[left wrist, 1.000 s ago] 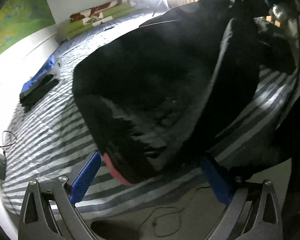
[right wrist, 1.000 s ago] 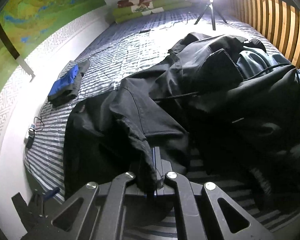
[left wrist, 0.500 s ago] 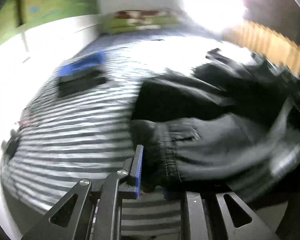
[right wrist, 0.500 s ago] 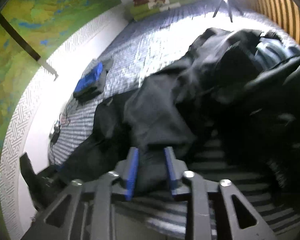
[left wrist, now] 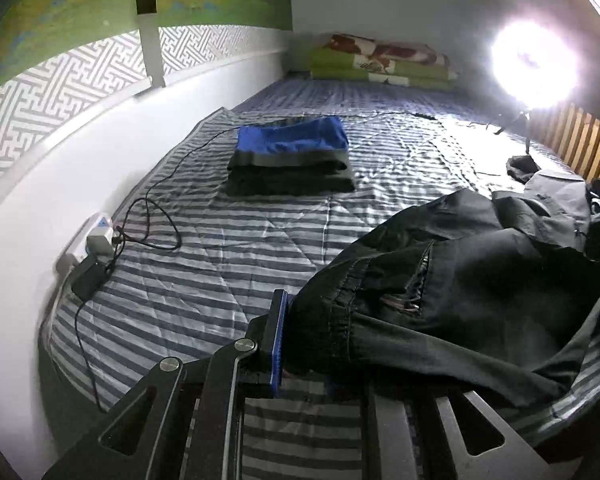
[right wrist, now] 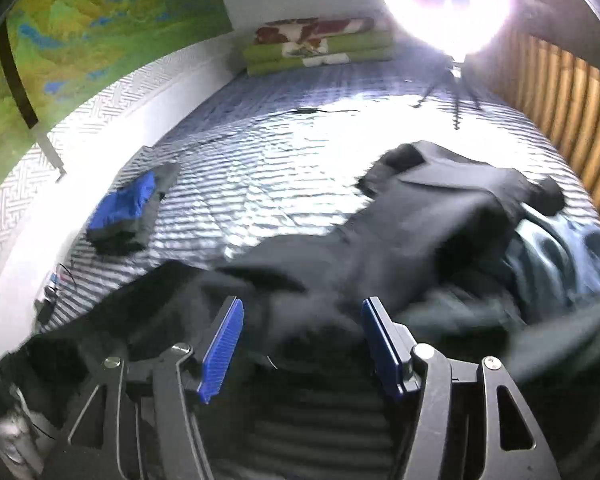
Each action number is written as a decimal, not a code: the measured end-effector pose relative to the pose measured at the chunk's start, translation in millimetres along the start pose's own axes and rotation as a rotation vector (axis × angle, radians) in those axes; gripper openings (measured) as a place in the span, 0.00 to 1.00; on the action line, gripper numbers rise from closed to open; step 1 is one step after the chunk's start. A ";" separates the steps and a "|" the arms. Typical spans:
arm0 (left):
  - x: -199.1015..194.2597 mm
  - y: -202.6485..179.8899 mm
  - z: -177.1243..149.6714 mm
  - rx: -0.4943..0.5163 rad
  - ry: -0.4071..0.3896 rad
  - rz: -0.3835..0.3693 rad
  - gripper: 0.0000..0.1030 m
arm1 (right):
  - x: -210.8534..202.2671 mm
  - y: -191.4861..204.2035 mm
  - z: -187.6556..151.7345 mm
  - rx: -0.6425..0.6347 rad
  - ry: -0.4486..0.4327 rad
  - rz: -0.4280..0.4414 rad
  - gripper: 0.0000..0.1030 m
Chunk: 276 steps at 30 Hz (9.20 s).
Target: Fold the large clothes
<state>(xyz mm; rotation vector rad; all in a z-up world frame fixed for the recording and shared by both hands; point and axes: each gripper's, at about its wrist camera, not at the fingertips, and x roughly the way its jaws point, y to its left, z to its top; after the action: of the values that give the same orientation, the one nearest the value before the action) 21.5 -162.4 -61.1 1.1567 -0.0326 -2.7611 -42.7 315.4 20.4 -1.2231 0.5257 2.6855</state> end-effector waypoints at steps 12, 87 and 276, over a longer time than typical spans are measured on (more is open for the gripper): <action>17.9 -9.2 -12.1 0.019 0.005 0.010 0.15 | 131.0 137.4 8.1 -0.304 0.277 -0.110 0.64; 74.8 42.0 72.8 0.057 0.161 0.160 0.79 | 124.5 -66.2 51.7 0.037 0.216 -0.053 0.54; 160.5 0.4 98.0 0.026 0.182 -0.016 0.85 | -26.1 -75.0 16.4 0.168 -0.241 -0.247 0.01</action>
<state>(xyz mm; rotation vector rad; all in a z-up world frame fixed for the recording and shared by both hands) -159.2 -189.6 -105.7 1.4153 -0.0392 -2.6642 -16.7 391.5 31.0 -0.8446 0.5156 2.4762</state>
